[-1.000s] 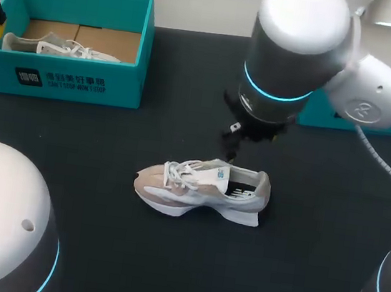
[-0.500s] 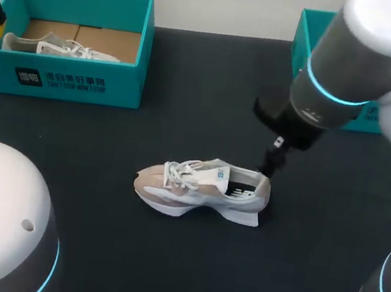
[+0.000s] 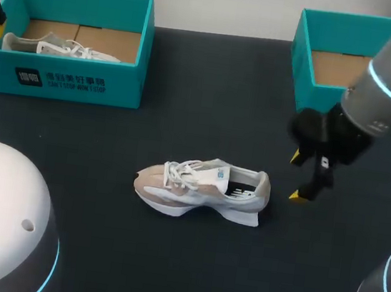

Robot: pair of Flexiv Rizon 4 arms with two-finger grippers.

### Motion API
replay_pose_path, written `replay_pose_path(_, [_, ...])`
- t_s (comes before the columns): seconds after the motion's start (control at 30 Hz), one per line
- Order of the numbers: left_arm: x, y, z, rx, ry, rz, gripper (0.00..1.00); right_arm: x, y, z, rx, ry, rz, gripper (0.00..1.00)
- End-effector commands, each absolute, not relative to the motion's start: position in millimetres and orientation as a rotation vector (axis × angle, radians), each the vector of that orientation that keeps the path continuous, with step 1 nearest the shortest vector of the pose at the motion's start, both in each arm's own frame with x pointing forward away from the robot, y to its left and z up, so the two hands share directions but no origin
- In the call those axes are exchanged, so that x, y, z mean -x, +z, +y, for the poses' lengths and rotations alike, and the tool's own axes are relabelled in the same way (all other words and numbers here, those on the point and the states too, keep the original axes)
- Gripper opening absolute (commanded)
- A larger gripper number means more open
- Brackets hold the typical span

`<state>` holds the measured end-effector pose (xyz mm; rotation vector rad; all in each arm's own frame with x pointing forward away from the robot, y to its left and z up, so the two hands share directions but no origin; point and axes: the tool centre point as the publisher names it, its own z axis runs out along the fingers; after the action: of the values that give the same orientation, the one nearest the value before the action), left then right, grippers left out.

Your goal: Take the shoe out of the shoebox, open the shoe tongue, remove and reinsert the insole, then place the shoe into the shoebox

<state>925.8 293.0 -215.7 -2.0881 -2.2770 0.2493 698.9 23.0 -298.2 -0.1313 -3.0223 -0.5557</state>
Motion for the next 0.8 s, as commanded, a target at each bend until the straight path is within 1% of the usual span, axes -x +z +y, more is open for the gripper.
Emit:
replay_pose_path(0.03, [-924.6,-215.5,293.1,2.089,0.245,-2.278,1.00,-700.6,-301.9,15.4,0.015,-1.145,-2.812,1.00])
replay_pose_path(0.53, [-924.6,-215.5,293.1,2.089,0.245,-2.278,1.00,-700.6,-301.9,15.4,0.015,-1.145,-2.812,1.00])
replay_pose_path(0.67, [-924.6,-215.5,293.1,2.089,0.245,-2.278,1.00,-696.5,-317.1,3.8,-0.030,-1.366,-2.858,1.00])
replay_pose_path(0.8, [-924.6,-215.5,293.1,2.089,0.245,-2.278,1.00,-695.4,-328.4,-5.3,-0.103,-1.437,-2.917,1.00])
